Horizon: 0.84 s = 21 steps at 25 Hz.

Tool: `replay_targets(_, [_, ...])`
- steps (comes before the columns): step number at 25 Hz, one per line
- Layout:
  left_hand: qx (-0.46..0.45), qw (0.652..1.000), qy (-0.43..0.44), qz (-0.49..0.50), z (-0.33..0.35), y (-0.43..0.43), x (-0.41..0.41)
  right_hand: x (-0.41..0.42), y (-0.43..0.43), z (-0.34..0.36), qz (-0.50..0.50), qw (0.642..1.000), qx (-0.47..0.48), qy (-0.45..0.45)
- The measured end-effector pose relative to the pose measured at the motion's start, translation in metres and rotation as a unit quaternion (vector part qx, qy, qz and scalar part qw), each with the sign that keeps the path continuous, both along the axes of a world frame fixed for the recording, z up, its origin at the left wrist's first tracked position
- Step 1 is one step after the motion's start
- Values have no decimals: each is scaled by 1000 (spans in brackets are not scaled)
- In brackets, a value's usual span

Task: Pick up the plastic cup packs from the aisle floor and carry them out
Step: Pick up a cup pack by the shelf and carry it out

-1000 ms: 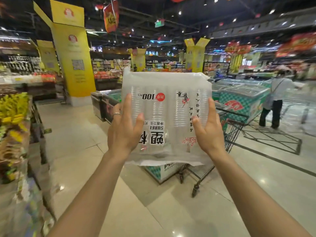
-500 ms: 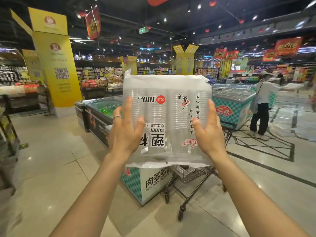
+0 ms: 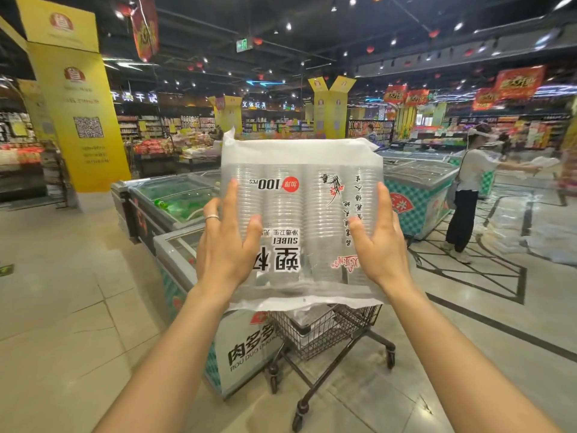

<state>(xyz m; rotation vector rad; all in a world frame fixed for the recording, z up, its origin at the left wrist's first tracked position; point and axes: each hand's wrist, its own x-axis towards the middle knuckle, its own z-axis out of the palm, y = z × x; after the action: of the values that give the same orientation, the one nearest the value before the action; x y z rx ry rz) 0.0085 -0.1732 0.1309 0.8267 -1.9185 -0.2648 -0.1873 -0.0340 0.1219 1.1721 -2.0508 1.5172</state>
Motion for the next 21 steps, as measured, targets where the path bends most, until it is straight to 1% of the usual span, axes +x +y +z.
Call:
replay_targets(6, [12, 1000, 2, -19, -19, -66, -110, -102, -55, -14, -16, 1000, 12, -6])
replay_targets(10, [26, 999, 6, -28, -32, -133, -187, -170, -112, -23, -9, 1000, 13, -26])
replay_targets(13, [37, 999, 5, -36, -36, -192, -243, -224, -169, -23, -11, 999, 35, -30])
replay_targets(16, [42, 998, 3, -36, -38, -242, -285, -267, -218, -22, -13, 998, 54, -32])
replay_targets(21, [57, 998, -13, -19, -48, -296, -330, -320, -279, -35, 3, 997, 64, -33])
